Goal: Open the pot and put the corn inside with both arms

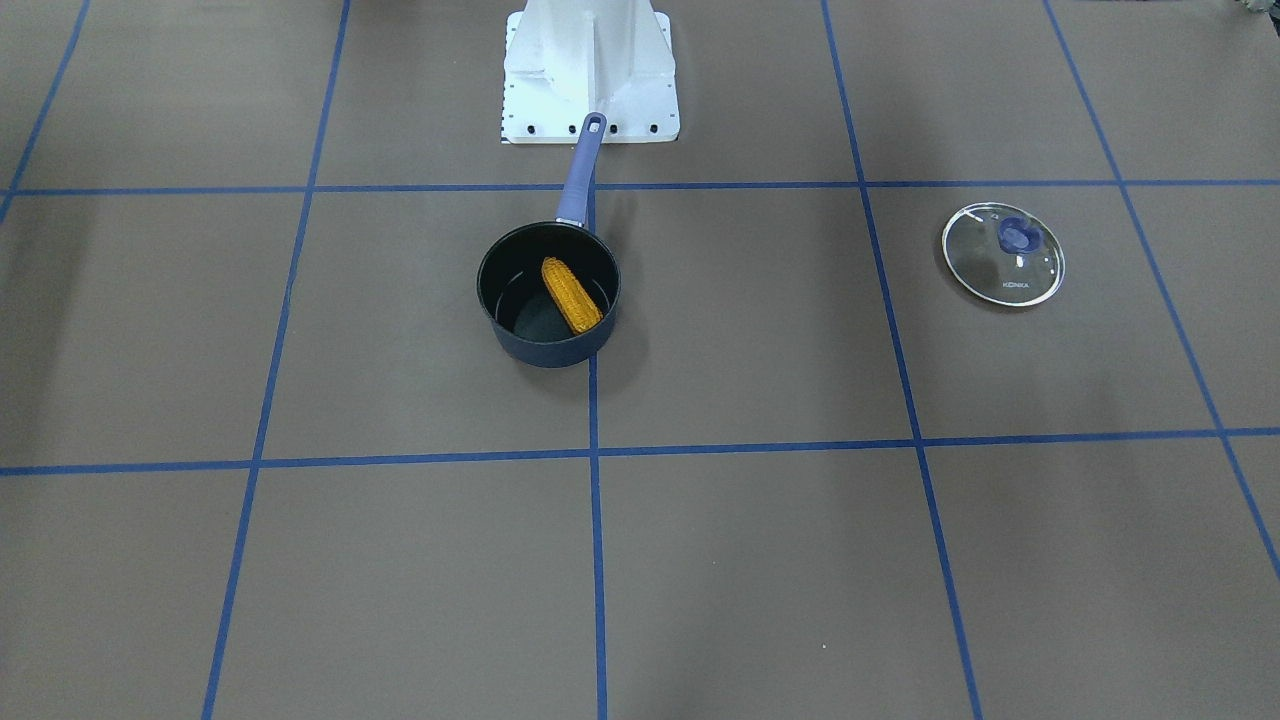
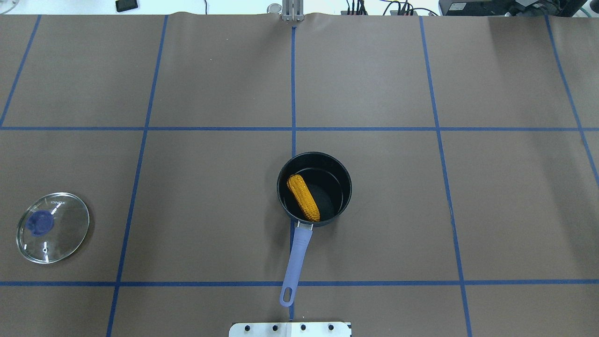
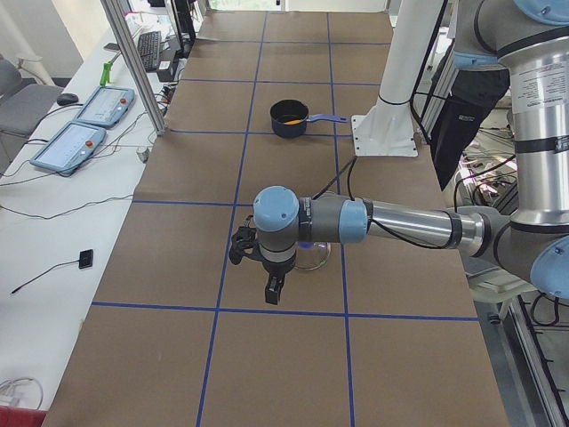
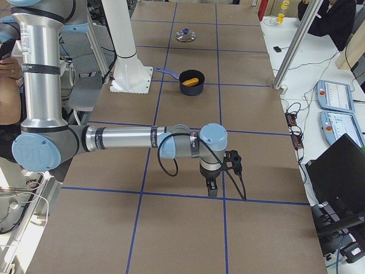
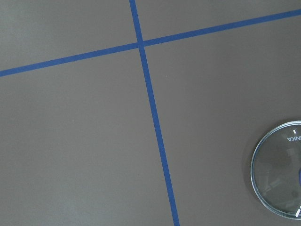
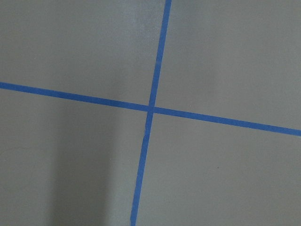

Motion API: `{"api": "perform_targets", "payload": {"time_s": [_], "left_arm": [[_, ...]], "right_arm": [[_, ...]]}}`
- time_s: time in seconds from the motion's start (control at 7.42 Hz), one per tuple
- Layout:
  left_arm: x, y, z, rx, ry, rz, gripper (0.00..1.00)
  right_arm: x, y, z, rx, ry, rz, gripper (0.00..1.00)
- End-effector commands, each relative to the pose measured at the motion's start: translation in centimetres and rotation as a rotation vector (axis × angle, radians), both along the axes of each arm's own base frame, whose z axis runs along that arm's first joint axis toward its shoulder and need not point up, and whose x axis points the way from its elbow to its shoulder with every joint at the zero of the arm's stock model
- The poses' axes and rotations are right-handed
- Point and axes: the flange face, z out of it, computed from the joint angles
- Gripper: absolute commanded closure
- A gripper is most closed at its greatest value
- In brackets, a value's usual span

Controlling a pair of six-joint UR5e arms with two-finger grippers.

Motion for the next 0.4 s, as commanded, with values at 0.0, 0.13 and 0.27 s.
{"api": "perform_targets", "payload": {"time_s": [0.0, 0.13, 0.27], "left_arm": [[0.02, 0.00, -0.02, 0.000, 0.003, 0.000, 0.02], [0.01, 0.00, 0.07, -0.002, 0.001, 0.000, 0.02], [0.02, 0.02, 0.09, -0.005, 0.003, 0.000, 0.02]], "right_arm": [[-0.08, -0.02, -0.02, 0.001, -0.001, -0.002, 0.00], [-0.08, -0.01, -0.01, 0.000, -0.001, -0.002, 0.00], [-0.08, -0.02, -0.08, 0.001, -0.001, -0.002, 0.00]]}}
